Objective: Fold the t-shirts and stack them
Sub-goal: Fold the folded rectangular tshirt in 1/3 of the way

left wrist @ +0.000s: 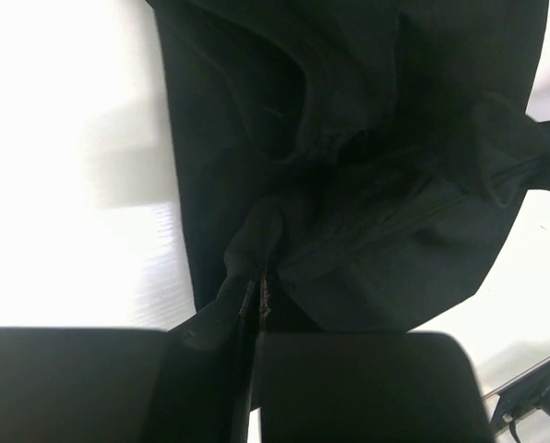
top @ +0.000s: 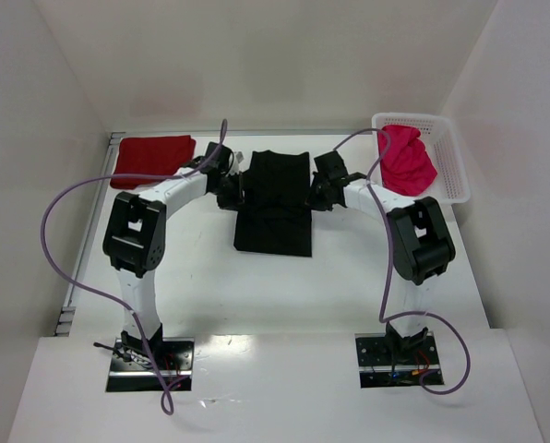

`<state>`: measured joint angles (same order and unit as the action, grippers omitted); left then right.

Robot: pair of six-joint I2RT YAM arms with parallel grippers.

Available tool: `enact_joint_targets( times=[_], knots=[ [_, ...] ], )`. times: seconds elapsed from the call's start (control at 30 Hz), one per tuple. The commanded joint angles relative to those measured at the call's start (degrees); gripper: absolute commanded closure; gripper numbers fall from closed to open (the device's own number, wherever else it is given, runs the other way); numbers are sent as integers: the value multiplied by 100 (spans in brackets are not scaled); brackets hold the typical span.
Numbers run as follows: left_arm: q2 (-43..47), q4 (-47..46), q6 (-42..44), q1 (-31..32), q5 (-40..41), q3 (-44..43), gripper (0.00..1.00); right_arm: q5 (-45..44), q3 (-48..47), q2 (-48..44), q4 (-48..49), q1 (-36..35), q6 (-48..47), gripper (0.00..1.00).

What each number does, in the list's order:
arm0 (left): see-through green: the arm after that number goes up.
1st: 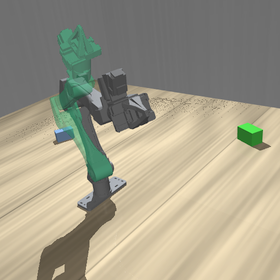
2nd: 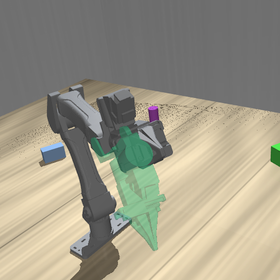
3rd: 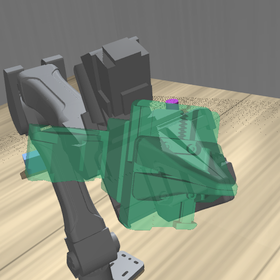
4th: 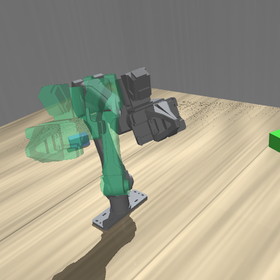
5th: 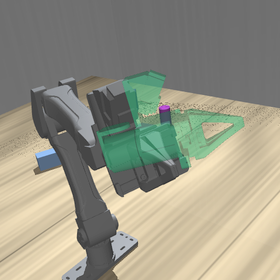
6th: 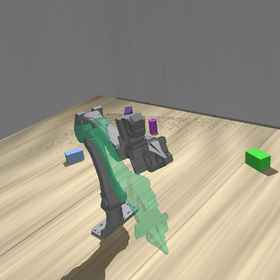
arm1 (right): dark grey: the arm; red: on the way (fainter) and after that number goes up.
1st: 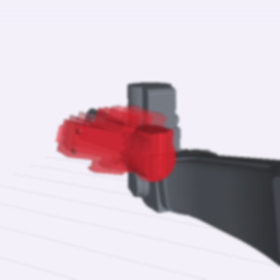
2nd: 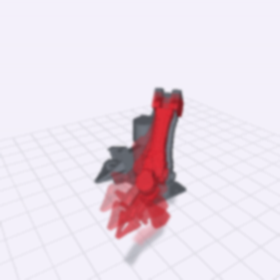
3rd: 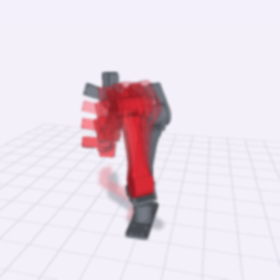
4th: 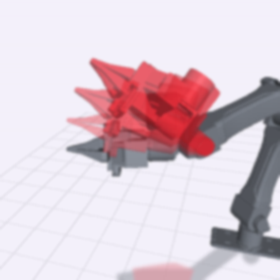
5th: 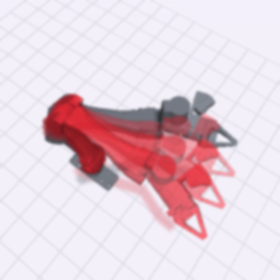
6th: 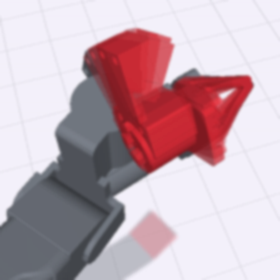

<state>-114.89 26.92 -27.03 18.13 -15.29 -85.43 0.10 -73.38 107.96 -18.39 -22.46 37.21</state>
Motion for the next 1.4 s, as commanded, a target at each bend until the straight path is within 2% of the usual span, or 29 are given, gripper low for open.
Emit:
enact_joint_targets(
  times=[0.0, 0.1, 0.17, 0.2, 0.23, 0.3, 0.33, 0.4, 0.43, 0.47, 0.57, 0.73, 0.8, 0.9, 1.07, 1.37],
  knots=[
    [54, -125, 154, -195, -36, -194, 98, -221, -27, -425, 319, 66, -65, 100],
    [107, -195, 223, -196, -88, -194, 89, -107, 26, -373, 432, 66, -65, 99],
    [107, -196, 224, -249, -88, -194, 72, -28, 26, -303, 433, 66, -65, 93],
    [55, -248, 285, -249, -167, -194, 62, 42, 26, -302, 511, 66, -65, 83],
    [55, -248, 286, -249, -167, -194, 54, 43, 26, -250, 564, 66, -65, 81],
    [55, -353, 286, -249, -290, -194, 45, 43, 78, -249, 695, 66, -65, 75],
    [55, -449, 286, -249, -351, -194, 36, 95, 79, -310, 766, 66, -65, 66],
    [116, -450, 286, -249, -352, -246, 27, 96, 140, -381, 829, 66, -65, 52],
    [116, -450, 286, -249, -404, -246, 25, 35, 140, -451, 829, 66, -65, 32],
    [186, -450, 338, -249, -405, -246, 21, -79, 140, -530, 829, 66, -65, 22],
    [370, -450, 399, -249, -650, -194, 17, -80, 219, -758, 767, 66, -65, 8],
    [774, -450, 338, -249, -1081, 149, 16, 446, 685, -1023, 1154, 66, 66, 7],
    [924, -503, 260, -249, -1204, 368, 16, 622, 764, -1084, 1206, 66, 181, 16],
    [1197, -704, 207, -249, -1205, 667, 16, 764, 966, -1146, 1276, 66, 234, 24],
    [1145, -951, 92, -249, -1205, 1282, 17, 763, 1212, -1050, 1409, -48, 234, 31],
    [890, -1276, -21, -196, -1100, 1283, 23, 764, 888, -478, 1540, -110, 234, 34]
  ],
)
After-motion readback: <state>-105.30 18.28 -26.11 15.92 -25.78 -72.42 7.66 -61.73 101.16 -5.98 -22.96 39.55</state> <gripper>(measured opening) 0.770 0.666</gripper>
